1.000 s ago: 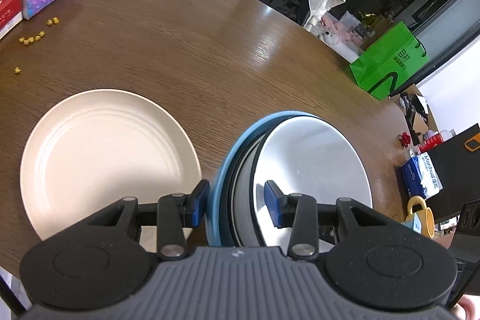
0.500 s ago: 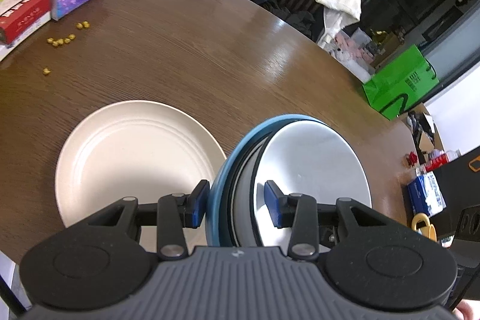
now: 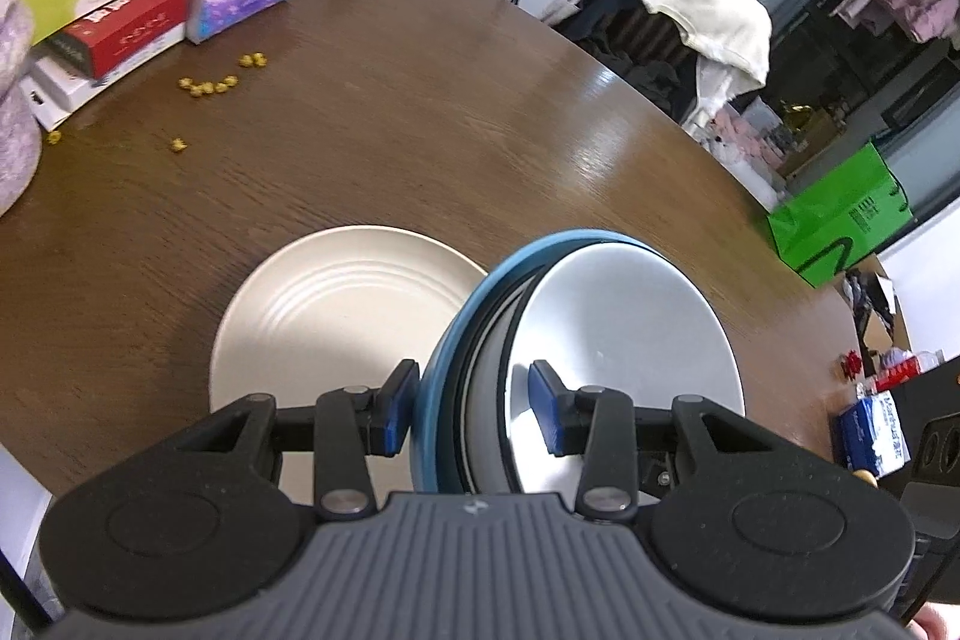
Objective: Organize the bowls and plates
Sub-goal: 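Lower the blue bowl stack onto the beige plates with both tools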
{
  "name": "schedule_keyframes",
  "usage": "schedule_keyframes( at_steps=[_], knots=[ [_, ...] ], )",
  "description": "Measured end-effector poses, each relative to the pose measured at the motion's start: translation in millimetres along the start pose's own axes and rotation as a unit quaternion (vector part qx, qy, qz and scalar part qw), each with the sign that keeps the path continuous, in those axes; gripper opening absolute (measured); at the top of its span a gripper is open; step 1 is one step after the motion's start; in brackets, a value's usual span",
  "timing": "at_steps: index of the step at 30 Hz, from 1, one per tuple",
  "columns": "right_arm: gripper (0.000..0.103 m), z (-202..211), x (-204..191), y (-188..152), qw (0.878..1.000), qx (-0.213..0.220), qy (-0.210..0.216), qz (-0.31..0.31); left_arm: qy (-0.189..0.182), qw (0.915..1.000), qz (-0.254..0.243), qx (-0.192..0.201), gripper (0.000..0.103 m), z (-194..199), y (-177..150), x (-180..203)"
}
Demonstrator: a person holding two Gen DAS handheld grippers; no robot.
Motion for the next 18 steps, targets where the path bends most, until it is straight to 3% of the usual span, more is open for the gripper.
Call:
schedule_keyframes(
  at_steps=[18],
  knots=[
    [0.047,-37.8,-34.0,-4.9,0.999,-0.038,0.01,0.028,0.023,0.9989,0.041,0.003,0.04,2.8,1.5,-42.9]
  ],
)
Point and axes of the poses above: each gripper's, at about its wrist camera, not at the fingertips, and z roughly against the way its jaws point, x to its right, y to its top, the point moved 7 cm from there along -z, roughly the way its jaws point, and after that the axes turned 13 degrees about -y, right-handed, at the moved point
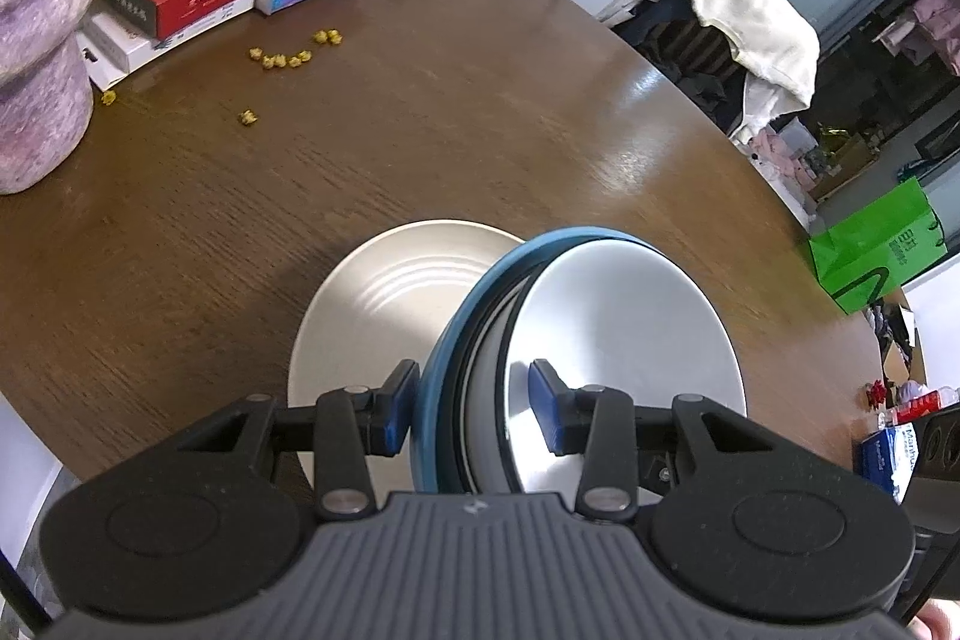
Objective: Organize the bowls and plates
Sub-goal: 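Lower the blue bowl stack onto the beige plates with both tools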
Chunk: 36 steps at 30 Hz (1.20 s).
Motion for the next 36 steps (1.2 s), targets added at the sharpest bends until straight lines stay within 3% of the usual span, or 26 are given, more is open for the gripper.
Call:
schedule_keyframes(
  at_steps=[24,36],
  knots=[
    [0.047,-46.6,7.4,5.1,0.999,-0.03,-0.01,-0.016,0.006,0.9994,0.008,-0.034,0.04,-38.6,8.2,-27.9],
    [0.047,-50.4,12.4,3.3,0.999,-0.032,-0.007,-0.023,0.007,0.9994,0.003,-0.035,0.043,-41.8,7.8,-26.2]
  ],
)
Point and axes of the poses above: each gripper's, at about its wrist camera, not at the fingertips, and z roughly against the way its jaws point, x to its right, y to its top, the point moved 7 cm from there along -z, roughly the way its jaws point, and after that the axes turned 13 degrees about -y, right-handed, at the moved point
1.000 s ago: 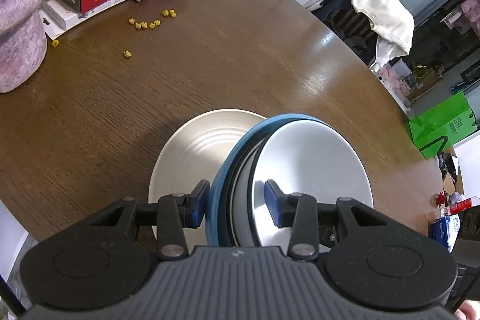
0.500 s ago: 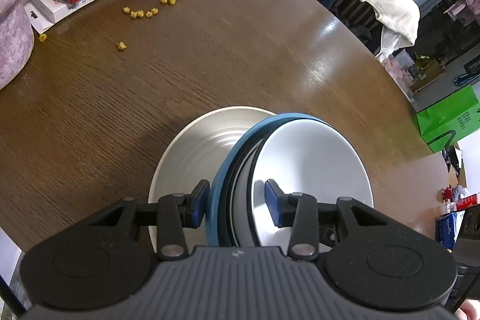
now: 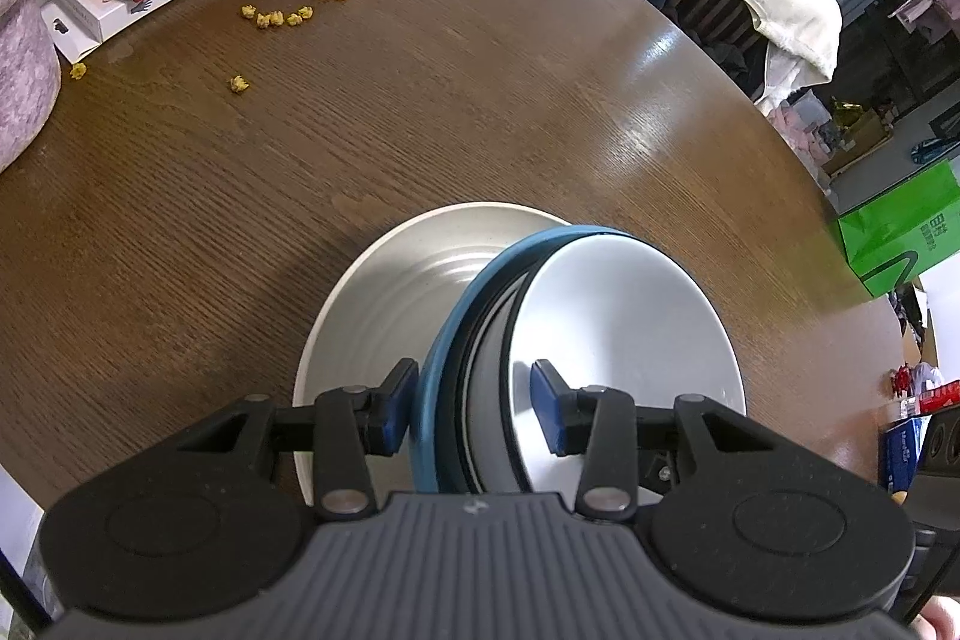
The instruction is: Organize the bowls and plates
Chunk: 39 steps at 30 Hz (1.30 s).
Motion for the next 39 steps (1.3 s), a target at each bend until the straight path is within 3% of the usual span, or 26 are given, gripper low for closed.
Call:
schedule_keyframes(
  at_steps=[6,9,12,14,16,19,27,35,39],
  knots=[
    [0.05,5.5,-1.8,0.9,1.0,0.005,-0.005,0.009,-0.001,1.0,-0.009,0.002,0.053,0.9,0.3,3.2],
    [0.051,10.9,-0.6,2.4,1.0,0.014,-0.004,0.01,0.004,0.9999,-0.013,0.01,0.066,5.5,1.6,4.0],
    [0.061,19.4,-1.6,4.8,1.0,0.026,-0.001,0.011,0.003,0.9993,-0.027,0.026,0.08,15.0,4.0,9.0],
    [0.076,27.0,-4.0,6.1,0.999,0.037,0.002,0.018,0.004,0.9987,-0.034,0.037,0.089,21.9,5.4,11.5],
    [0.085,34.7,-6.5,6.7,0.999,0.048,0.0,0.024,0.004,0.9981,-0.04,0.047,0.092,29.2,6.3,13.2],
    [0.086,44.3,-6.5,6.0,0.998,0.059,-0.002,0.024,0.006,0.997,-0.048,0.061,0.1,40.8,5.4,15.3],
    [0.103,81.3,-8.5,-5.0,0.994,0.109,-0.004,0.025,0.014,0.9895,-0.105,0.098,0.103,76.5,-2.9,26.7],
    [0.103,118.5,-6.3,-36.1,0.985,0.162,-0.049,0.017,0.013,0.9811,-0.146,0.126,0.103,111.9,-21.9,36.3],
    [0.103,138.8,-6.0,-59.8,0.977,0.197,-0.079,0.002,0.002,0.973,-0.188,0.135,0.103,124.6,-38.1,49.4]
  ],
)
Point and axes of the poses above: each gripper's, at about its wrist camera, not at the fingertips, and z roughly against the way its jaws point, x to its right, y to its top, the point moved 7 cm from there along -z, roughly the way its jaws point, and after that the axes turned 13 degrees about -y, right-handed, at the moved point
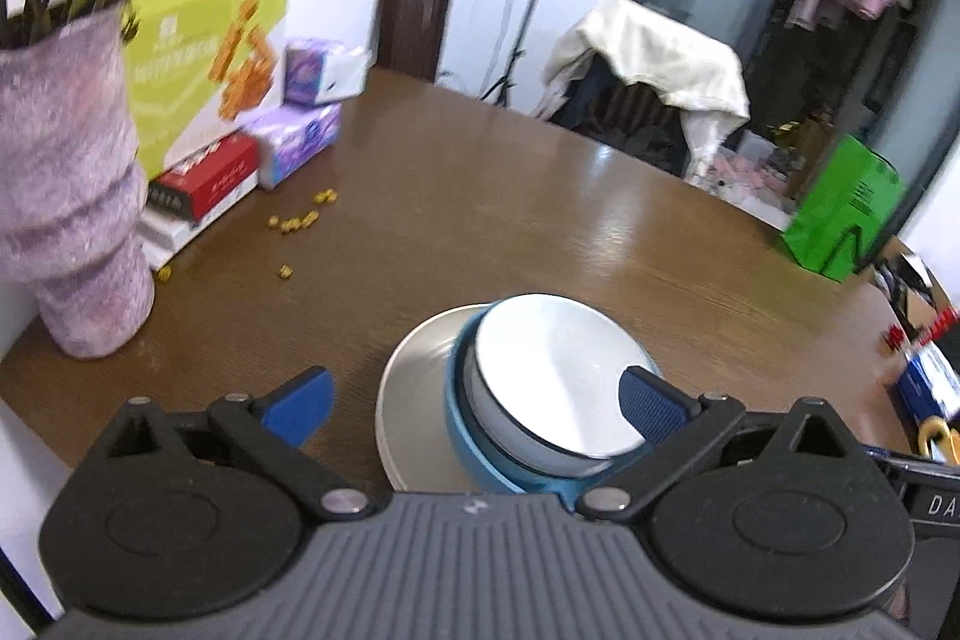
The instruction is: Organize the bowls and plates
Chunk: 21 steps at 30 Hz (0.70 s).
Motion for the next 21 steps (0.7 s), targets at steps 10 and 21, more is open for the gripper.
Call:
schedule_keyframes(
  at_steps=[10,21],
  knots=[
    [0.103,79.2,30.3,-37.6,0.993,0.077,-0.088,-0.012,-0.032,0.9964,-0.077,0.014,0.103,26.9,-23.7,57.1],
    [0.103,162.5,62.6,-92.7,0.977,0.143,-0.161,0.0,-0.028,0.993,-0.108,0.037,0.103,86.5,-64.2,100.0]
  ],
)
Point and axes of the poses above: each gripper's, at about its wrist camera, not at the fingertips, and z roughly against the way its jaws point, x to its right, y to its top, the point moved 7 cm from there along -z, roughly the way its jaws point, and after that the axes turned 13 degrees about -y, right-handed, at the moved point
